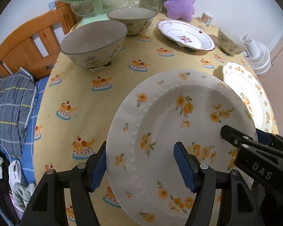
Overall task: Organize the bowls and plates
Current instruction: 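Lift the beaded plate with both tools and lower it onto the scalloped plate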
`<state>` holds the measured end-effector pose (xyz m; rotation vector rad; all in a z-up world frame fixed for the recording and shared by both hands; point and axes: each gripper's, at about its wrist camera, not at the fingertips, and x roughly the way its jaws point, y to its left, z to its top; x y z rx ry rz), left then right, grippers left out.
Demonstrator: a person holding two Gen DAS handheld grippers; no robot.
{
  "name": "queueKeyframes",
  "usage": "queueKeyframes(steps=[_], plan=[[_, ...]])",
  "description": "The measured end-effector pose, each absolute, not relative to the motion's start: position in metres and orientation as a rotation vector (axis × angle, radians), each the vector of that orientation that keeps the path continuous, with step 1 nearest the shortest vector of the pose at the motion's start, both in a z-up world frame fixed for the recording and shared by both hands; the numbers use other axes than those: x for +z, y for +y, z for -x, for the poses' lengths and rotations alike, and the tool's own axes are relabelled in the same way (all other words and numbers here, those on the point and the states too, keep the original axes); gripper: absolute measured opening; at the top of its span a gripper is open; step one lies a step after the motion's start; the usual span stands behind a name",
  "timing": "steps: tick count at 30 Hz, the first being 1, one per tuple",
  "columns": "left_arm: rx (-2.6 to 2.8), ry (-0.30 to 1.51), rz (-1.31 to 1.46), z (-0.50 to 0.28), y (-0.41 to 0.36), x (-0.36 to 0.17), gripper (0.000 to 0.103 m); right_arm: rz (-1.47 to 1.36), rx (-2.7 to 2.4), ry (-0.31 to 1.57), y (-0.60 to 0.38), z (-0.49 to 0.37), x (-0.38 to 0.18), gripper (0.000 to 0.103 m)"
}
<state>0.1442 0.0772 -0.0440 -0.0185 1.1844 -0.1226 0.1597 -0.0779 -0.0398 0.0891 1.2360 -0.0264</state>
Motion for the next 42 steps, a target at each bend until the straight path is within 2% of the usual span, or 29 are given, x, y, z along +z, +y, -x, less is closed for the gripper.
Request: queueKeyframes(steps=[10,21,30,42], plan=[[-0.083,1.159,0.040,-0.144,0.042,-0.037,0.068,-0.084,0.018,1.214,-0.120,-0.167,-0.031,0.064],[-0.065,1.140,0.065,-0.175,-0.042,-0.032,0.068,-0.052,0.024,1.185,-0.204,-0.201,-0.024,0.064],[-0.108,1.151,0.052,-0.204,-0.113,-0.041,0.068,-0.071,-0.024,1.201,-0.276,-0.222,-0.033,0.064],[-0.110,1.186,0.034,-0.222,-0.162,-0.061,0.068,-0.056,-0.027,1.220,-0.323,-0.235,-0.048,0.064]])
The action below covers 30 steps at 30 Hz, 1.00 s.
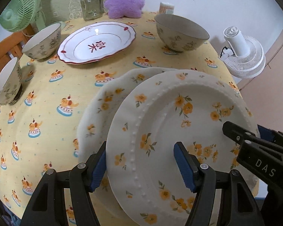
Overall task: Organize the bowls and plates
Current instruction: 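Lift the beaded plate with both tools and lower it onto the scalloped plate, then open both tools and withdraw them from the stacked plates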
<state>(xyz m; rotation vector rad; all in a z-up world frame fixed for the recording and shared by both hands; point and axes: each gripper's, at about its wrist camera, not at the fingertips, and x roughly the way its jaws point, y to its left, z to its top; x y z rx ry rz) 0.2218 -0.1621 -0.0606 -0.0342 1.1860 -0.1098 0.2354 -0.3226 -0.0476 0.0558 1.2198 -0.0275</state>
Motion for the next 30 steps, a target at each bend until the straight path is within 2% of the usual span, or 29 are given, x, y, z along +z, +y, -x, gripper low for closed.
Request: queueKeyframes(steps=[21,27,30], plan=[[0.032,1.193,-0.024,-0.232,-0.169,-0.071,0.074,-0.088,0.063,1.249,-0.319,-0.245,-0.060,0.063],[0.069,1.187,-0.078,-0.230,-0.173,-0.070,0.073,-0.089,0.069,1.246,-0.317,-0.242,-0.059,0.063],[0.077,1.179,-0.084,-0.228,-0.173,-0.067,0.069,-0.076,0.068,1.242,-0.316,-0.239,-0.055,0.063]])
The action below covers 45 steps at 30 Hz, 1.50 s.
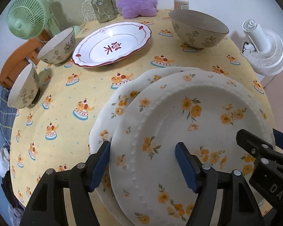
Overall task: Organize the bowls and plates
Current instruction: 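Open both tools and withdraw them from the stacked plates, then move both tools toward the red-rimmed white plate with red character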
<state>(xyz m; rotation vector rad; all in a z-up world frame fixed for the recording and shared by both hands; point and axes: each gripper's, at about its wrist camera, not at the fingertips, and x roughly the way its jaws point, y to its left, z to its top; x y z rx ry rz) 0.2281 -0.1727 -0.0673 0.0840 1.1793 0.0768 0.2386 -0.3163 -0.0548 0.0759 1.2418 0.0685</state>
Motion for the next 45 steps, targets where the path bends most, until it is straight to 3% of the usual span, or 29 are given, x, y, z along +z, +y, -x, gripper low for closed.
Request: queueKeyframes(steps=[3,5,6,28,42,45], plan=[[0.073,1.160,-0.061,-0.224,-0.170,-0.061,0.070,-0.034,0.062,1.217,-0.315,-0.230,-0.043,0.061],[0.068,1.149,-0.057,-0.220,-0.169,-0.056,0.070,0.006,0.036,1.204,-0.314,-0.227,-0.039,0.043],[0.062,1.148,-0.052,-0.219,-0.169,-0.055,0.069,0.008,0.037,1.215,-0.315,-0.227,-0.040,0.042],[0.069,1.117,0.025,-0.210,-0.150,-0.044,0.071,-0.067,0.080,1.251,-0.305,-0.243,-0.048,0.045],[-0.010,1.013,0.017,-0.200,-0.116,0.001,0.076,-0.116,0.113,1.093,-0.256,-0.219,0.009,0.046],[-0.031,1.001,0.033,-0.200,-0.100,0.011,0.076,-0.133,0.100,1.064,-0.241,-0.215,0.022,0.052]])
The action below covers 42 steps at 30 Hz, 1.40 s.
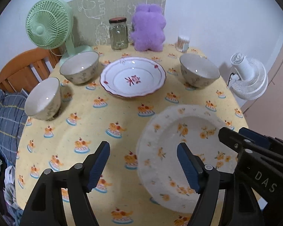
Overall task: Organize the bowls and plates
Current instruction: 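Move both tools toward the red-rimmed white plate with red character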
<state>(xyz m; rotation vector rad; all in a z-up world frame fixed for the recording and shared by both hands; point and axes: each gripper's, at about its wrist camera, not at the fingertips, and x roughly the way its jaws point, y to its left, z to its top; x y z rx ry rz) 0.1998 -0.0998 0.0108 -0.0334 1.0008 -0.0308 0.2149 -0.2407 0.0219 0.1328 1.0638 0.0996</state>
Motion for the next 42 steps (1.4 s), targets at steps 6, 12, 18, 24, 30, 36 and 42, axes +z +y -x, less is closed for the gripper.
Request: queueKeyframes(steps=[6,12,18,24,30,36,42], plan=[[-0.060,0.973,0.032,-0.201,-0.067,0.028,0.076,-0.141,0.077,1.016,-0.207,-0.210,0.041,0.064],[-0.102,0.965,0.048,-0.210,-0.043,0.036,0.076,-0.148,0.048,0.967,-0.185,-0.214,0.054,0.064],[-0.096,0.963,0.066,-0.232,-0.034,0.041,0.077,-0.153,0.054,0.937,-0.175,-0.236,0.061,0.064],[-0.041,0.941,0.095,-0.266,-0.029,0.033,0.085,-0.169,0.070,0.951,-0.175,-0.280,0.050,0.064],[0.029,0.966,0.077,-0.310,-0.032,0.008,0.091,-0.127,0.126,0.943,-0.173,-0.328,0.026,0.064],[0.099,1.009,0.095,-0.349,-0.026,-0.025,0.091,-0.150,0.180,1.027,-0.173,-0.381,-0.016,0.071],[0.160,1.053,0.101,-0.379,-0.020,-0.056,0.090,-0.141,0.149,1.075,-0.169,-0.410,-0.049,0.071]])
